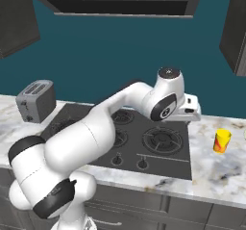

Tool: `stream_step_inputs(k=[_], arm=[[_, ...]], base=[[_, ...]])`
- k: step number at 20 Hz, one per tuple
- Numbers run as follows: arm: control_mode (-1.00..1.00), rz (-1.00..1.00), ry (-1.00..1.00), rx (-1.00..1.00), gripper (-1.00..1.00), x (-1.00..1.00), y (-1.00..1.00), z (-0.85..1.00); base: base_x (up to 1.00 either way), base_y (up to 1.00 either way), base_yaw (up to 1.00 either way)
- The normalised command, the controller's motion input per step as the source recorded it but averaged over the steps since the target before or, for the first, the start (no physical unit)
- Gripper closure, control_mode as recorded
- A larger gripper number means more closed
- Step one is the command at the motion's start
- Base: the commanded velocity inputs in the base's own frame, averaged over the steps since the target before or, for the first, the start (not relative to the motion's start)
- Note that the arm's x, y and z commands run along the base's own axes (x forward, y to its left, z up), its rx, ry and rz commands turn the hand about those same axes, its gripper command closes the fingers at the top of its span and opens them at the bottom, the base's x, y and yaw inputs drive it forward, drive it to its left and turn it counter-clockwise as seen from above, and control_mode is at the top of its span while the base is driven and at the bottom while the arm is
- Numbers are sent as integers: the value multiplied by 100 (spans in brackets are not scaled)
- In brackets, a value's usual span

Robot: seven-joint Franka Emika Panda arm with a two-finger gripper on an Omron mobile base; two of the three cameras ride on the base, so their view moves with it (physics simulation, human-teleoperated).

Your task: Pick the cup and bowl from the counter and place them on the counter next to the sink.

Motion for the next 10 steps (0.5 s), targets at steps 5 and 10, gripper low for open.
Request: stream_step_inputs(k=[5,10], arm=[[-100,-30,0,0,-100,4,-17,-4],[-100,-12,3,0,-100,21,-36,-5]], base=[[0,0,0],[0,0,0]])
